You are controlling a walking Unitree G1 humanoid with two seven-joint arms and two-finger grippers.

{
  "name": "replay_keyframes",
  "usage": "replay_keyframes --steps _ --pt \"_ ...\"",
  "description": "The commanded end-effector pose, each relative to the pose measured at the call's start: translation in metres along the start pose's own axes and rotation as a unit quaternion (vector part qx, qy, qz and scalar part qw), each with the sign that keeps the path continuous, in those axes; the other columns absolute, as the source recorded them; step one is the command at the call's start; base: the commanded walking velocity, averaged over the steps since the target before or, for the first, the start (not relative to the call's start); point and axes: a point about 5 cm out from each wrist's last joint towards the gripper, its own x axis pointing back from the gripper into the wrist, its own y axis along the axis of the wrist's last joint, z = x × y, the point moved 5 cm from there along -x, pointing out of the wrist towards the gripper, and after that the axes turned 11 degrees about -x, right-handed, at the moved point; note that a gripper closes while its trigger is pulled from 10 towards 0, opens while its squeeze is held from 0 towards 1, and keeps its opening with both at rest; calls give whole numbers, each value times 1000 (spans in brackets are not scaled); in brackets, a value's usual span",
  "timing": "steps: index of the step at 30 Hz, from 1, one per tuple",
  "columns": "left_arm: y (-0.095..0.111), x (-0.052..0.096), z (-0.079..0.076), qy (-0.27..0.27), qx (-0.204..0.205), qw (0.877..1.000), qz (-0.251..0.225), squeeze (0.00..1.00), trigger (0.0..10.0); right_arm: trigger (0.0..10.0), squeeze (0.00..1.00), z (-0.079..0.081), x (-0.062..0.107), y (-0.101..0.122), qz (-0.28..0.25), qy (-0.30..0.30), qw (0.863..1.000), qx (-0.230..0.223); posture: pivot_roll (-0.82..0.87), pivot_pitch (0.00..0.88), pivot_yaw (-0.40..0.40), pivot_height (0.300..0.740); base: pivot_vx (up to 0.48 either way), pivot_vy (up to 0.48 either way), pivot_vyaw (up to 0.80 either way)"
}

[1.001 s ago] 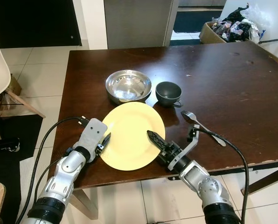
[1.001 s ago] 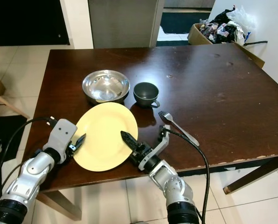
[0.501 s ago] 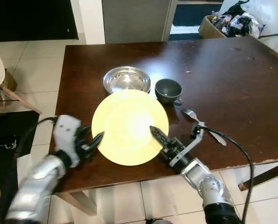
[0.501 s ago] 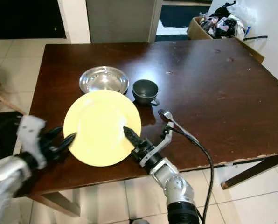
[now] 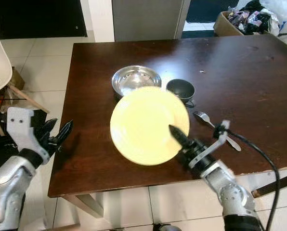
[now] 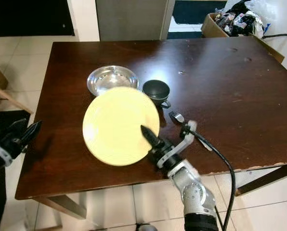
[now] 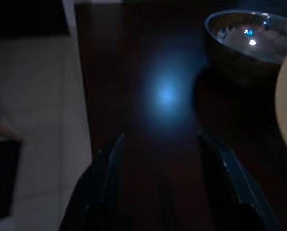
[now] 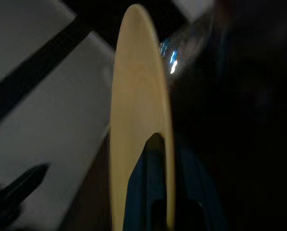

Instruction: Setting the table

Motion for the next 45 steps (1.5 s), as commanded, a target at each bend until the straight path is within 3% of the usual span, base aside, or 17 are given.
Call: replay_keyframes --steps 1,3,4,6,8,11,16,19,22,23,25,27,29,34,38,41,45 --pt "2 -2 -7 7 -24 1000 1 0 10000 10000 0 0 -1 23 -41 -34 996 70 -74 63 28 740 0 0 0" --pt "8 -7 -25 -8 -29 1000 -9 0 10000 10000 0 11 -7 54 -97 -60 980 163 -82 64 28 740 0 0 0" --pt "12 -10 -36 -12 -44 999 -15 0 10000 10000 0 27 -11 69 -128 -54 969 202 -82 64 28 740 0 0 0" --pt "12 -10 -36 -12 -44 999 -15 0 10000 10000 0 27 -11 69 -128 -54 969 202 -82 64 28 740 0 0 0" --pt "19 -11 -44 -11 -65 997 -28 0 10000 10000 0 50 -16 77 -150 -15 971 184 -82 64 28 740 0 0 0" --pt "27 -13 -47 -3 -68 997 -38 0 10000 10000 0 85 -19 86 -171 59 977 113 -82 65 27 740 0 0 0" --pt "29 -14 -49 2 -76 996 -40 0 10000 10000 0 110 -18 90 -181 108 976 61 -77 66 26 740 0 0 0" --pt "30 -14 -49 4 -77 996 -40 0 10000 10000 0 112 -18 89 -184 106 975 64 -77 66 26 740 0 0 0" --pt "30 -18 -48 22 -110 993 -30 0 10000 10000 0 113 -18 85 -181 104 976 63 -78 67 28 740 0 0 0" --pt "31 -18 -47 38 -137 989 -31 0 10000 10000 0 110 -19 81 -177 99 978 57 -75 66 30 740 0 0 0" --pt "32 -18 -44 63 -148 986 -34 0 10000 10000 0 97 -23 73 -165 72 981 70 -77 67 35 740 0 0 0" --pt "29 -17 -44 69 -140 987 -29 0 10000 10000 0 93 -26 70 -159 63 982 78 -77 67 35 740 0 0 0" --pt "24 -15 -51 64 -117 991 -18 0 10000 10000 0 90 -37 69 -156 39 979 122 -65 66 30 740 0 0 0" --pt "25 -15 -61 56 -100 993 -21 0 10000 10000 0 87 -42 66 -149 27 977 150 -57 64 14 740 0 0 0" --pt "33 -15 -67 49 -84 994 -41 0 10000 10000 0 88 -41 44 -97 50 974 197 -60 63 12 740 0 0 0" --pt "42 -16 -64 50 -77 994 -60 0 10000 10000 0 87 -34 22 -51 73 979 186 -65 62 11 740 0 0 0" --pt "49 -18 -58 54 -76 993 -72 0 10000 10000 0 80 -30 12 -38 66 978 193 -67 60 12 740 0 0 0"
